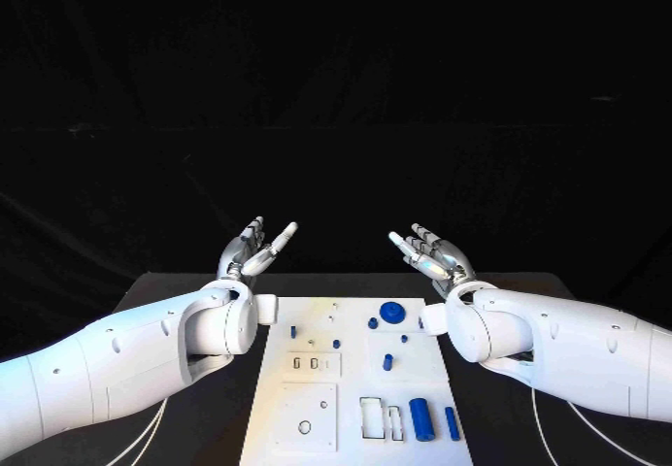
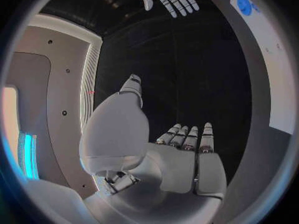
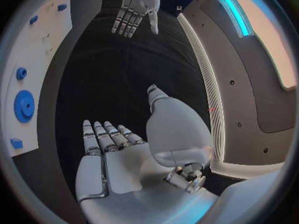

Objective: Assemble the parts on the task board

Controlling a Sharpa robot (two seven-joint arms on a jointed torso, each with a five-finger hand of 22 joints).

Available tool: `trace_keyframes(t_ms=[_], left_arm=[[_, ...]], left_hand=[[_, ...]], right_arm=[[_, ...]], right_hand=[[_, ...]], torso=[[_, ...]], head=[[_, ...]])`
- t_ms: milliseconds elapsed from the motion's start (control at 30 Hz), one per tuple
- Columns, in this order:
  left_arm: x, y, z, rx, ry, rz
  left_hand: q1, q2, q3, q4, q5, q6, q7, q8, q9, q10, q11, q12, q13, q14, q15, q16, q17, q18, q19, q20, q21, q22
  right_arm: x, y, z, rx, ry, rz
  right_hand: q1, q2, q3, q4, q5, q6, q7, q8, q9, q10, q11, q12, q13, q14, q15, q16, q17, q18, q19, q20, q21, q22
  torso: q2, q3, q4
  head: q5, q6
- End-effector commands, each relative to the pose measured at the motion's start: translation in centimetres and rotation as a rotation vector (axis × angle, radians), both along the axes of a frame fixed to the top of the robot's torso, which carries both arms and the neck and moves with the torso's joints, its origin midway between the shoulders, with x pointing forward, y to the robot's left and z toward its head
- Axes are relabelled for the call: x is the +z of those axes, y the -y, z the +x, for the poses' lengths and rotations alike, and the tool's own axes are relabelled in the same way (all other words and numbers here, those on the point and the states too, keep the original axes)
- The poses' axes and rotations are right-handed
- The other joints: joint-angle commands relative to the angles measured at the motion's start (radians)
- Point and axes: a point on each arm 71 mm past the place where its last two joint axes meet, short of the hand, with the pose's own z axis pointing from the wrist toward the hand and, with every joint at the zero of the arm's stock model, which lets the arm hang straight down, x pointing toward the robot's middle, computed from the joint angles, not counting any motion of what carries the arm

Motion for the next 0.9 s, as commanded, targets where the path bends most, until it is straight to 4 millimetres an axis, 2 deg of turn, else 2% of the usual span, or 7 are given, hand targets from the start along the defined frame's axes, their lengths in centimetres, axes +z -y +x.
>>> trace_keyframes(t_ms=[33,133,167,300,367,500,900], left_arm=[[0.3,0.5,0.0,-0.055,0.021,-0.054],[0.3,0.5,0.0,-0.055,0.021,-0.054],[0.5,-1.1,-0.2,-0.073,0.033,-0.056],[0.6,-1.6,-0.2,-0.062,0.037,-0.051],[0.6,-1.8,-0.2,-0.062,0.035,-0.051],[0.7,-1.9,-0.2,-0.075,0.033,-0.046],[2.3,-1.9,-1.8,-0.185,0.045,-0.013]], left_hand=[[0.059,0.023,0.025,0.014,0.002,0.027,0.038,0.013,0.007,0.018,0.024,0.005,0.005,0.014,0.022,0.011,0.006,0.022,0.005,0.020,0.010,0.004],[0.128,0.094,0.099,0.008,-0.014,0.209,0.102,0.078,0.049,0.186,0.097,0.056,0.035,0.173,0.068,0.069,0.046,0.016,0.087,0.060,0.046,0.026],[0.128,0.094,0.099,0.008,-0.014,0.209,0.102,0.078,0.049,0.186,0.097,0.056,0.035,0.173,0.068,0.069,0.046,0.016,0.087,0.060,0.046,0.026],[0.235,0.120,0.169,-0.003,-0.023,0.491,0.140,0.191,0.116,0.573,0.148,0.155,0.071,0.578,0.106,0.221,0.131,0.012,0.499,0.091,0.240,0.121],[0.272,0.114,0.194,-0.008,-0.025,0.605,0.130,0.234,0.141,0.757,0.134,0.175,0.068,0.728,0.086,0.270,0.155,0.034,0.600,0.088,0.284,0.130],[0.303,0.101,0.233,-0.010,-0.025,0.712,0.119,0.269,0.159,0.870,0.105,0.170,0.060,0.816,0.057,0.285,0.168,0.045,0.681,0.076,0.310,0.126],[0.312,0.033,0.295,-0.007,-0.029,0.774,0.099,0.270,0.156,0.978,0.080,0.126,0.059,0.912,0.026,0.297,0.199,0.044,0.784,0.038,0.359,0.131]], right_arm=[[-0.1,-0.9,0.1,0.140,-0.034,0.014],[-0.1,-0.9,0.1,0.149,-0.037,0.011],[1.3,1.3,1.4,0.122,0.179,-0.238],[1.8,1.9,1.7,0.133,0.250,-0.345],[2.0,2.0,1.8,0.144,0.272,-0.388],[2.1,2.2,1.9,0.191,0.299,-0.506],[3.0,1.3,2.1,0.361,0.315,-0.875]], right_hand=[[0.186,-0.018,0.040,-0.092,0.007,0.187,0.172,0.064,0.043,0.238,0.008,0.049,0.024,0.240,0.006,0.069,0.043,0.016,0.139,0.004,0.062,0.033],[0.229,-0.029,0.063,-0.136,0.007,0.349,0.168,0.120,0.077,0.464,-0.009,0.088,0.037,0.448,-0.020,0.128,0.076,0.043,0.290,0.003,0.126,0.061],[0.251,-0.035,0.074,-0.156,0.007,0.427,0.164,0.150,0.094,0.572,-0.019,0.114,0.046,0.539,-0.033,0.157,0.091,0.054,0.363,0.002,0.156,0.075],[0.277,-0.062,0.141,-0.218,0.008,0.687,0.134,0.226,0.138,0.763,-0.055,0.115,0.039,0.714,-0.074,0.191,0.105,0.095,0.581,-0.001,0.236,0.097],[0.273,-0.071,0.162,-0.229,0.008,0.714,0.127,0.229,0.138,0.793,-0.063,0.109,0.039,0.741,-0.082,0.193,0.105,0.098,0.606,-0.005,0.242,0.096],[0.245,-0.117,0.253,-0.259,0.008,0.788,0.105,0.221,0.131,0.878,-0.085,0.073,0.039,0.816,-0.105,0.190,0.101,0.099,0.675,-0.026,0.259,0.089],[0.168,-0.213,0.325,-0.281,0.004,0.879,0.061,0.221,0.143,1.015,-0.138,0.050,0.057,1.050,-0.181,0.277,0.185,0.099,0.865,-0.103,0.374,0.133]], torso=[[0.000,0.0000,0.0001],[0.000,0.0000,0.0001],[0.014,0.0001,-0.0071],[0.017,0.0020,-0.0076],[0.019,0.0033,-0.0075],[0.021,0.0038,-0.0070],[0.064,0.0062,0.0002]], head=[[0.000,0.000],[0.000,0.000],[-0.002,-0.015],[-0.002,-0.019],[-0.003,-0.020],[-0.004,-0.024],[-0.020,-0.034]])
